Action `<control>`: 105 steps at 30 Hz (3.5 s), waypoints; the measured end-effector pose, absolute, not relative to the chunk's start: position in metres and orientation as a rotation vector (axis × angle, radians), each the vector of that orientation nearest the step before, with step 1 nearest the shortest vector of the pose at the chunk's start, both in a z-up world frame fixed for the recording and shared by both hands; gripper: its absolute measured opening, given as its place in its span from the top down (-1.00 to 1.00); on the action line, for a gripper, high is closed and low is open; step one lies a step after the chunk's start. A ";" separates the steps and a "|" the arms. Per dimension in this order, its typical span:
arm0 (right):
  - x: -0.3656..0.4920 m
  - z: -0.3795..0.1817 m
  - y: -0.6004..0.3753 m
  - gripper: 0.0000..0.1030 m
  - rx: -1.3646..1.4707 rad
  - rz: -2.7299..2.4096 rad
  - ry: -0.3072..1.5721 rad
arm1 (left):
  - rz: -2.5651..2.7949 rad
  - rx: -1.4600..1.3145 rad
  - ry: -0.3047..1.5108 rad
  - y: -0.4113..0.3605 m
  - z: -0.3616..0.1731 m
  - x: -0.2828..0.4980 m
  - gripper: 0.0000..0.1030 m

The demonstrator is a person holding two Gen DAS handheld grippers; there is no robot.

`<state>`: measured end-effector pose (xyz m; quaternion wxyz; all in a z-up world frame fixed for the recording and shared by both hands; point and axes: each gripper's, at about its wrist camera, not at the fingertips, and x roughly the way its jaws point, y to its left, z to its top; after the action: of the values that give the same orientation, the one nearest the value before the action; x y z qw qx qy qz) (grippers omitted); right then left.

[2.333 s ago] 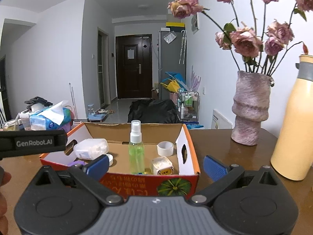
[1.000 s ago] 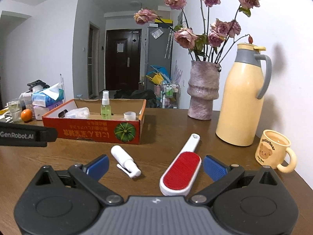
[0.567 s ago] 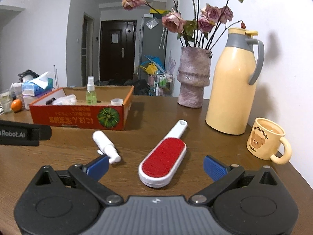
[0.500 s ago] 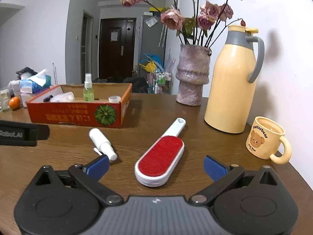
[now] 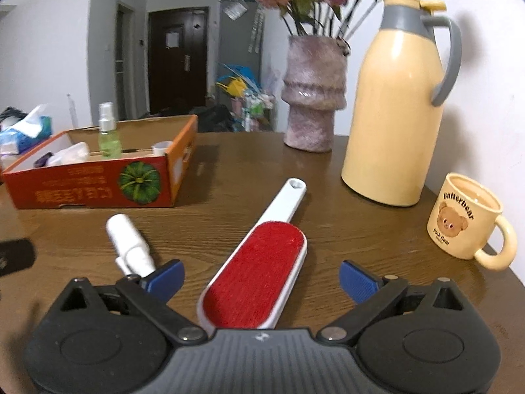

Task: Organize rigid objects
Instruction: 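Grasp the white nasal spray tube with the left gripper while the right grasps the red lint brush, then lift the white tube with the left gripper while the right lifts the lint brush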

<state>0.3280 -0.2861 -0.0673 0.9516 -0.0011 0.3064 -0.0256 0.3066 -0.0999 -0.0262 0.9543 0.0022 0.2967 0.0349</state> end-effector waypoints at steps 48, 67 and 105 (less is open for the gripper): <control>0.317 -0.081 -0.328 -0.06 0.146 -0.051 0.528 | -0.217 0.122 0.624 -0.122 -0.064 0.375 -1.00; 0.289 -0.082 -0.318 -0.06 0.167 -0.248 0.476 | -0.563 0.273 0.576 -0.121 -0.075 0.401 -1.00; 0.296 -0.083 -0.314 -0.06 0.184 -0.238 0.488 | -0.670 0.259 0.645 -0.117 -0.085 0.425 -0.91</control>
<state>0.2962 -0.3142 -0.0833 0.9592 0.0908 0.2407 -0.1173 0.4249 -0.1166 -0.0848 0.8857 0.1247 0.3102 -0.3221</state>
